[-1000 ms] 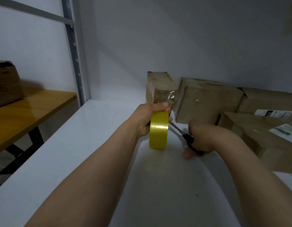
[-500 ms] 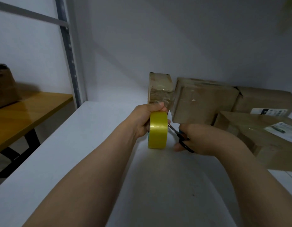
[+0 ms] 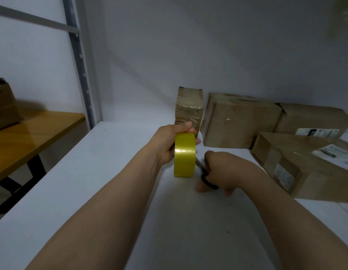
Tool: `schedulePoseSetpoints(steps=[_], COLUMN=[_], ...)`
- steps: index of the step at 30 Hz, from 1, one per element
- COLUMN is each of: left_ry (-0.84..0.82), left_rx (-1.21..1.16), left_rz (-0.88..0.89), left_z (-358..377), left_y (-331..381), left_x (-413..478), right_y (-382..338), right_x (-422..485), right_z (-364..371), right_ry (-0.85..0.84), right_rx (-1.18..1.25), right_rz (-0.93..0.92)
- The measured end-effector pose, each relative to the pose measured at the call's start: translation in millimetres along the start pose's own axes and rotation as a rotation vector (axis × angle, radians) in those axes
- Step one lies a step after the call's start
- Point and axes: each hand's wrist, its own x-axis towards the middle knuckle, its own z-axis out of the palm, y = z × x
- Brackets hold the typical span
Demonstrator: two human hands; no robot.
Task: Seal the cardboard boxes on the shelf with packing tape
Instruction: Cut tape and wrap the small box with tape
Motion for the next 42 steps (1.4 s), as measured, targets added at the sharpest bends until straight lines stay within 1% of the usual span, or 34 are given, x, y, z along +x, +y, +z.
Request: schedulePoseSetpoints(steps=[2,3,7,8,12,14,17,18,20,21,22,23,24,25,26,27,29,31,33,35,38,42], left_ry=[-0.003,-0.002,-0.003,-0.004,-0.013,-0.008,0.006,0.010,0.015,0.015,0.014,0.013,0.013,0.010,0.006,0.001,0.000,0.006,-0.008,-0.042,-0.057,-0.074], left_rx=[0.001,-0.003,-0.020,-0.019,-0.013,-0.019,-0.009,-0.009,-0.016,-0.018,-0.020,-0.024,-0.029,-0.031,-0.030,-0.026,-0.029,-0.035,-0.041,-0.033,0.046,0.055], left_rz=[0.000,0.004,0.011,0.008,-0.007,-0.009,0.002,0.003,0.001,-0.003,-0.007,-0.008,-0.005,-0.003,-0.004,-0.007,-0.010,-0.011,-0.019,-0.059,-0.074,-0.013], left_z=[0,1,0,0,0,0,0,0,-1,-1,0,0,0,0,1,1,1,-1,-2,0,4,1], left_y=[0,0,1,1,1,1,2,3,3,3,4,4,4,4,4,4,4,3,4,5,7,8], left_x=[-1,-2,-3,-3,-3,-4,-6,-6,-6,-6,-6,-6,-5,-5,-5,-6,-6,-5,-4,-6,-8,-17], right_y=[3,6,13,12,8,5,-1,-2,-5,-6,-8,-9,-10,-13,-17,-20,-24,-28,-24,-17,-8,-11], right_x=[8,11,13,13,14,12,4,1,-7,-9,-10,-7,-2,3,10,18,37,54,69,78,84,89], right_z=[2,2,-1,-1,0,-4,-11,-15,-23,-30,-38,-47,-57,-65,-71,-76,-81,-78,-72,-64,-58,-59], right_ry=[0.079,0.090,-0.013,-0.026,-0.001,-0.051,-0.191,-0.195,-0.130,-0.038,0.122,0.341,0.580,0.771,0.878,0.903,0.844,0.764,0.720,0.731,0.820,0.794], right_rx=[0.074,0.077,0.129,0.107,-0.195,-0.229,-0.076,-0.087,-0.092,-0.057,-0.035,-0.037,-0.036,-0.012,0.019,0.034,0.008,0.018,0.082,0.149,0.148,0.141], right_rz=[-0.015,-0.026,-0.044,-0.062,-0.135,-0.136,-0.048,-0.031,0.003,0.012,0.003,-0.028,-0.085,-0.163,-0.251,-0.328,-0.412,-0.416,-0.395,-0.379,-0.401,-0.415])
